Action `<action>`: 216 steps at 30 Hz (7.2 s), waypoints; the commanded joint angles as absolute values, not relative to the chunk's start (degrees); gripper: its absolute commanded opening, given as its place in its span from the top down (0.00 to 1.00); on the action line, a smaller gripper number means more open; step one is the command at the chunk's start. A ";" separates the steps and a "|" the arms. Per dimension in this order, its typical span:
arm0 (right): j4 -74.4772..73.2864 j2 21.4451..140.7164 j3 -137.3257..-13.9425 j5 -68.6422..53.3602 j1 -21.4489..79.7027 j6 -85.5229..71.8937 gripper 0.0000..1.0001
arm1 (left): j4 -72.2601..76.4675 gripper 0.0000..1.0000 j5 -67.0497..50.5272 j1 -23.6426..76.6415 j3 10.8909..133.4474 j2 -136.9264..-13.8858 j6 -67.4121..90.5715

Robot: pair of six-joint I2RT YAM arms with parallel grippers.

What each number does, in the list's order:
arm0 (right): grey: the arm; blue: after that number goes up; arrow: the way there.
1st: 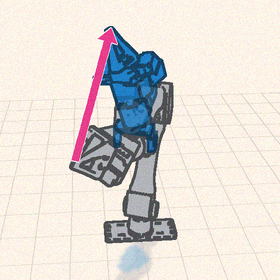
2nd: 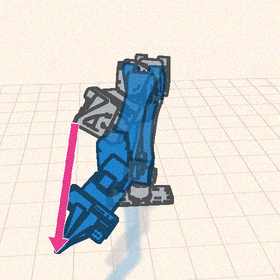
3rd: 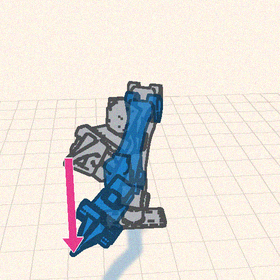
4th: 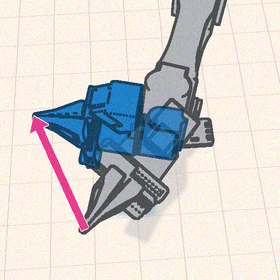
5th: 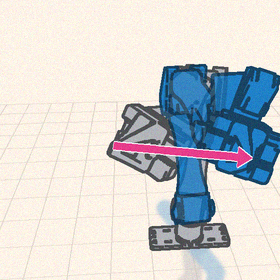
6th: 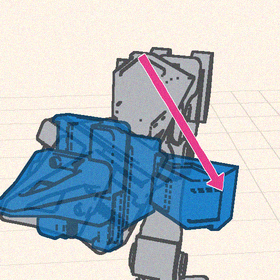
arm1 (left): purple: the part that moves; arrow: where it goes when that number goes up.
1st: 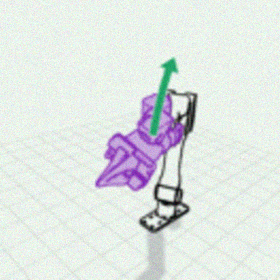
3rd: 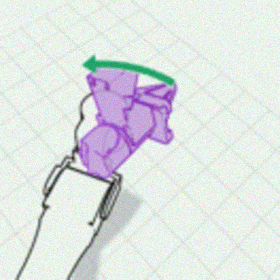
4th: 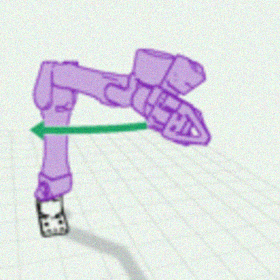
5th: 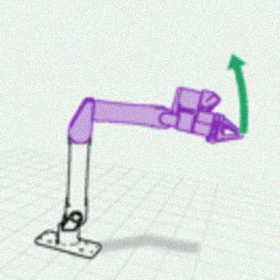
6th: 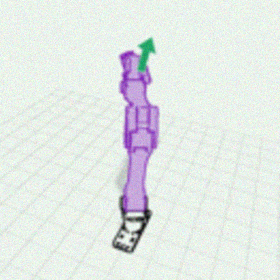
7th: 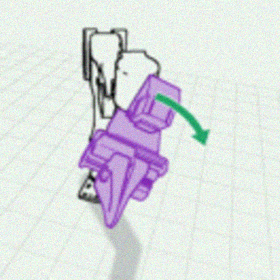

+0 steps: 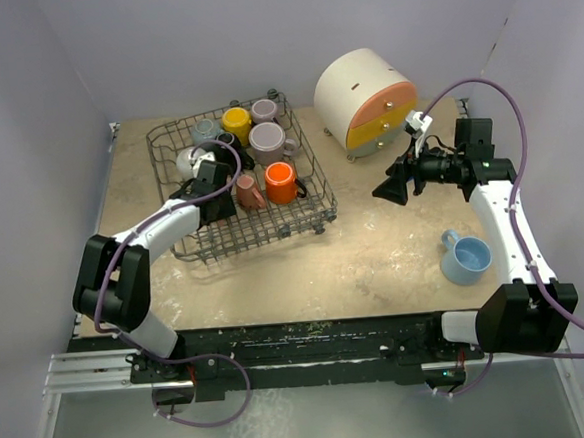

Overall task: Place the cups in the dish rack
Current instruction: Turn the cup upside down in the dish rack, then pick up the cup at the center of the board, then turn the cup upside down in the dish rack.

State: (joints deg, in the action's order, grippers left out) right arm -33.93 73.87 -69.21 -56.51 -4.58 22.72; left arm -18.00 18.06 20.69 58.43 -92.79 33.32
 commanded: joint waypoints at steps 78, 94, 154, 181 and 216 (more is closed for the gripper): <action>-49.88 81.63 -61.80 2.28 -24.85 63.62 0.28 | -16.59 0.01 -6.56 20.64 51.04 -47.21 49.31; -43.35 82.53 -53.85 -1.92 -25.51 63.38 0.88 | -16.51 0.01 -6.14 20.65 50.53 -48.13 51.89; -13.10 55.44 -76.51 -49.36 -0.01 80.51 1.00 | 23.12 0.04 -21.83 36.13 56.32 -67.50 90.38; -18.35 53.58 -72.66 -55.86 6.54 108.15 1.00 | 33.31 0.17 -26.96 45.78 67.71 -84.71 95.80; -23.34 45.87 -64.77 -54.10 8.61 113.15 0.26 | 46.03 1.00 -23.16 42.96 58.21 -80.22 98.62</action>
State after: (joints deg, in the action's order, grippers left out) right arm -25.98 47.94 -65.25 -53.52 8.25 114.80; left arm 34.35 -26.74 45.67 58.63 -86.37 98.41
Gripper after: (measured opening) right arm 0.708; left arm 0.244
